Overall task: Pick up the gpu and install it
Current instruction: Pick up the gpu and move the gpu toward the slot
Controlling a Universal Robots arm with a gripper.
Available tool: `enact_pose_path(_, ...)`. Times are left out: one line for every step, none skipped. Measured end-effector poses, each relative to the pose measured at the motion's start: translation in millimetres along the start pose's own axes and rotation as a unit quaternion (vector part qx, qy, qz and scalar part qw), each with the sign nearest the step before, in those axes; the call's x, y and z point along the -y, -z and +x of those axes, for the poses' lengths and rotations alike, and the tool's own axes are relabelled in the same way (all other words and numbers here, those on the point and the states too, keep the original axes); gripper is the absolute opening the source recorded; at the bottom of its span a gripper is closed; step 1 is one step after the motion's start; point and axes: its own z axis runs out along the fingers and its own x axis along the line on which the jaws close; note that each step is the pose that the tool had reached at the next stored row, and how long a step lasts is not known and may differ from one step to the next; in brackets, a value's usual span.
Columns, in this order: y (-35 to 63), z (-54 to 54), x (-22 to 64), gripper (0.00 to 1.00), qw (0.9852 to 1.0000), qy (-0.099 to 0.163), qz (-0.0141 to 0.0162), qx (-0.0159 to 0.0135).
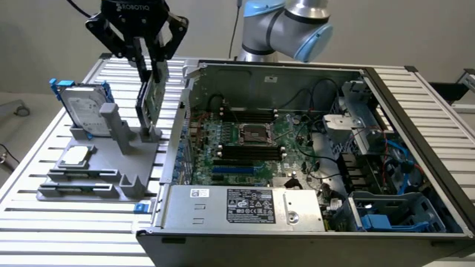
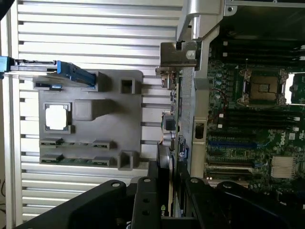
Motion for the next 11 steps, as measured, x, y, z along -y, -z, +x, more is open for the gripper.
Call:
enact_pose_path(1.4,-4.4,0.2,0.26,1.0000,0.000,0.0001,-0.0002)
enact_pose_path(2.5,-9.1,0.4,0.26,1.0000,0.000,0.0001,-0.0004)
enact_pose_path(3.1,-13.6,0.7,0.26,1.0000,0.000,0.0000,-0.0005)
enact_pose_path(3.3,-18.0,1.0,0.26,1.0000,0.000,0.0000,-0.0007)
enact_pose_path(3.5,-22.5,1.5,0.26,1.0000,0.000,0.0000,-0.0009)
enact_pose_path(3.6,-27.0,2.0,0.26,1.0000,0.000,0.0000,-0.0011)
enact_pose_path(3.6,-31.5,2.6,0.26,1.0000,0.000,0.0000,-0.0015)
enact_pose_path(3.7,-36.0,3.1,0.26,1.0000,0.000,0.0000,-0.0017)
enact_pose_path(3.7,-40.6,3.7,0.26,1.0000,0.000,0.0000,-0.0021)
enact_pose_path(3.8,-45.1,4.2,0.26,1.0000,0.000,0.0000,-0.0024)
enact_pose_path(3.9,-49.9,4.8,0.26,1.0000,0.000,0.0000,-0.0028)
